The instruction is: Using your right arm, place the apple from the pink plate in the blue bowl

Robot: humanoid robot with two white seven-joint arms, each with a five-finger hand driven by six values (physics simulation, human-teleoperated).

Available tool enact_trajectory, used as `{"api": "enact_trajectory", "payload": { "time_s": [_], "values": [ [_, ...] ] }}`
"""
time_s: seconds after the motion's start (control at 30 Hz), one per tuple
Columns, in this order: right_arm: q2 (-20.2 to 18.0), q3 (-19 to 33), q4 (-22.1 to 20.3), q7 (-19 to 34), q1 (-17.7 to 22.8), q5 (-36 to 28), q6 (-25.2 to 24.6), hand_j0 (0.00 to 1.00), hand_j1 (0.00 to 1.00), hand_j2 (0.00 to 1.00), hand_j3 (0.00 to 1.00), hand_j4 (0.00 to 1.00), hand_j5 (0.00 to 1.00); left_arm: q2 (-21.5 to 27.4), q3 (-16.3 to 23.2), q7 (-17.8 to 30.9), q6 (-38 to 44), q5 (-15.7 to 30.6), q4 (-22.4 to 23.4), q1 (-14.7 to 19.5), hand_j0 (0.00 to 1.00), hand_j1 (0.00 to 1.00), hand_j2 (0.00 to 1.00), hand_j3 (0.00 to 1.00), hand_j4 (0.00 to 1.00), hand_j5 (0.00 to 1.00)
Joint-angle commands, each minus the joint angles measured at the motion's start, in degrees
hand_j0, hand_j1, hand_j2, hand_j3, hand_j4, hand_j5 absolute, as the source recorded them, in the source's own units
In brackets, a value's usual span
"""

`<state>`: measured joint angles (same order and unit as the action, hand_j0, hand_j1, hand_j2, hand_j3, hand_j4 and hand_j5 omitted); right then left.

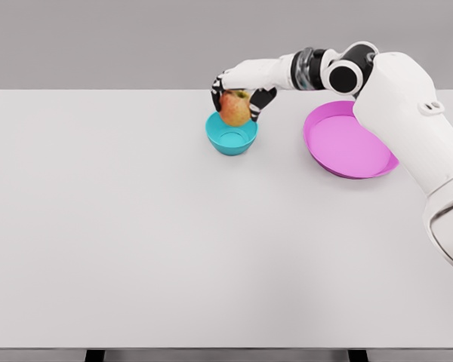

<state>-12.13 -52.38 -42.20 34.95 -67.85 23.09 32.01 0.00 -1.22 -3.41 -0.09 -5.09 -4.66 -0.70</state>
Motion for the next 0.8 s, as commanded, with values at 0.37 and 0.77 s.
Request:
{"api": "enact_trajectory", "payload": {
  "time_s": [0.37,0.77],
  "values": [
    [0.8,-1.1,1.1,0.1,0.0,0.0,-0.3,0.36,0.36,0.36,0.36,0.36,0.36,0.0,0.0,0.0,0.0,0.0,0.0,0.0,1.00,1.00,1.00,1.00,1.00,1.00],
    [0.8,-1.0,2.0,0.1,0.0,0.0,-0.5,1.00,1.00,1.00,1.00,1.00,1.00,0.0,0.0,0.1,0.0,0.0,0.0,0.0,1.00,1.00,1.00,1.00,1.00,1.00]
  ]
}}
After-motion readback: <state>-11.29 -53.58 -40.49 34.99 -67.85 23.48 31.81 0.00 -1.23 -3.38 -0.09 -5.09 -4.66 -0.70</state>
